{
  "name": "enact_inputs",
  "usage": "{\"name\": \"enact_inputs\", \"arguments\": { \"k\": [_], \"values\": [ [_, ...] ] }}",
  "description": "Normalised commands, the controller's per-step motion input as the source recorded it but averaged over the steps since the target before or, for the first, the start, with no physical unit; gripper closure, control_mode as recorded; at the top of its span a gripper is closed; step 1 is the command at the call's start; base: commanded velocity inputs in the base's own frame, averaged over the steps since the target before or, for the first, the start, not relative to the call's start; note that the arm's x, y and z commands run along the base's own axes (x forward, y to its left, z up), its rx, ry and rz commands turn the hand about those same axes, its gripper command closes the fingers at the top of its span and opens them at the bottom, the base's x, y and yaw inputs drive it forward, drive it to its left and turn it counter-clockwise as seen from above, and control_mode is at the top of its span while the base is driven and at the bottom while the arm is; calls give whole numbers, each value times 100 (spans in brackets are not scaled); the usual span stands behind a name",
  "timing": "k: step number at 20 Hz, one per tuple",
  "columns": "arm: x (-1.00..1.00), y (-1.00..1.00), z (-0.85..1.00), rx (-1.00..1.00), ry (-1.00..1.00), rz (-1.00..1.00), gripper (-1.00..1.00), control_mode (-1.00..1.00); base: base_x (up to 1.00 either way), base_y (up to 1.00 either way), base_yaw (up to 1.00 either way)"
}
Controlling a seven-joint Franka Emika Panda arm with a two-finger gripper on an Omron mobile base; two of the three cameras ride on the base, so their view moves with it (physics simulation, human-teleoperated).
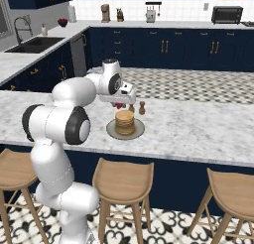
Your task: Take the strawberry from the fridge and place it on top of the pancake, located on the dining counter.
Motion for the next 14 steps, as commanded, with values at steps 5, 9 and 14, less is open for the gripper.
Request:
{"name": "enact_inputs", "arguments": {
  "k": [5,9,14],
  "values": [
    [46,-1,-44,0,-15,0,100,-100,0,0,0],
    [34,-3,-35,0,-3,0,100,-100,0,0,0],
    [0,0,-20,0,20,0,100,-100,0,0,0]
  ]
}}
